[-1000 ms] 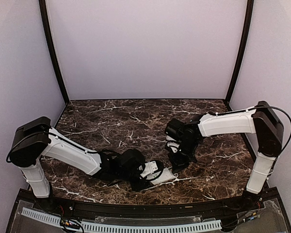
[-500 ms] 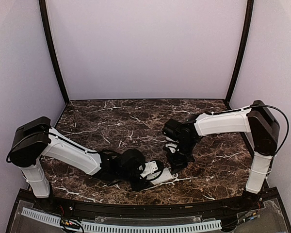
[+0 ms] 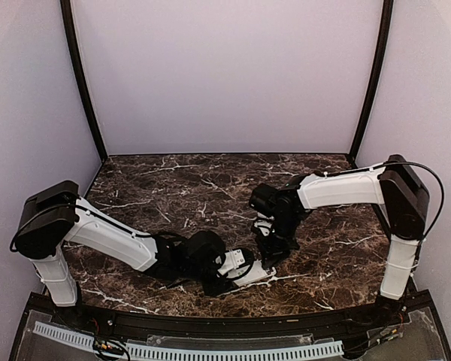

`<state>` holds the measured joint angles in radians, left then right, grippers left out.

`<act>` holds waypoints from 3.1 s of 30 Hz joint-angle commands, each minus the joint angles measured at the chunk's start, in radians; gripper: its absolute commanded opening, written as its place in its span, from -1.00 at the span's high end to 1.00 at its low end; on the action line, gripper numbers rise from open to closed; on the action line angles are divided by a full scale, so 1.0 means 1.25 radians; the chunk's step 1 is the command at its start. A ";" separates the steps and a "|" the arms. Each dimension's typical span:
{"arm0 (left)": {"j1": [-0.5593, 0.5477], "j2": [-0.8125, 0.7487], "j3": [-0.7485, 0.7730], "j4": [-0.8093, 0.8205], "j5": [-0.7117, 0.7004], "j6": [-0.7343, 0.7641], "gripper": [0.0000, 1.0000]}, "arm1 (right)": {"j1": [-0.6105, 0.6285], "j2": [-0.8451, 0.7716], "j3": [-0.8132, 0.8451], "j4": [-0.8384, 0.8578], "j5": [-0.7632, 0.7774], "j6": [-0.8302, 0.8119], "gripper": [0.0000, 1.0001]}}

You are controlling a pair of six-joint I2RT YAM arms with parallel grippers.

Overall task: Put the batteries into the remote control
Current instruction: Place the battery in the battery compartment, then load the battery into the battery compartment.

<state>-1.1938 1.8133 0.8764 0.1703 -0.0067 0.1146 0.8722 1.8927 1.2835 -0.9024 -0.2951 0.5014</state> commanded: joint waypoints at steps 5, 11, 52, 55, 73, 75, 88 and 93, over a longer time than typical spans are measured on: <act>0.000 0.025 -0.003 -0.069 -0.007 0.008 0.08 | 0.004 -0.009 0.037 -0.036 0.020 -0.033 0.61; 0.000 0.026 -0.009 -0.068 0.002 0.013 0.07 | 0.004 -0.135 0.047 -0.002 0.071 -0.214 0.59; 0.013 0.020 -0.036 -0.104 0.072 0.091 -0.07 | 0.073 -0.373 -0.506 0.546 0.009 -1.185 0.72; 0.013 0.022 -0.035 -0.103 0.072 0.091 -0.07 | 0.075 -0.364 -0.508 0.552 0.014 -1.190 0.73; 0.013 0.029 -0.030 -0.106 0.072 0.088 -0.07 | 0.078 -0.344 -0.509 0.567 0.042 -1.199 0.81; 0.013 0.030 -0.030 -0.106 0.072 0.087 -0.08 | 0.077 -0.342 -0.509 0.570 0.044 -1.198 0.81; 0.013 0.037 -0.029 -0.104 0.113 0.088 -0.04 | 0.078 -0.302 -0.492 0.593 0.076 -1.182 0.88; 0.013 0.039 -0.028 -0.105 0.127 0.090 -0.01 | 0.078 -0.291 -0.489 0.601 0.081 -1.177 0.90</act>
<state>-1.1679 1.8126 0.8669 0.1753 0.0933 0.2024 0.9623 1.4899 0.6693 -0.1944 -0.2451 -0.9821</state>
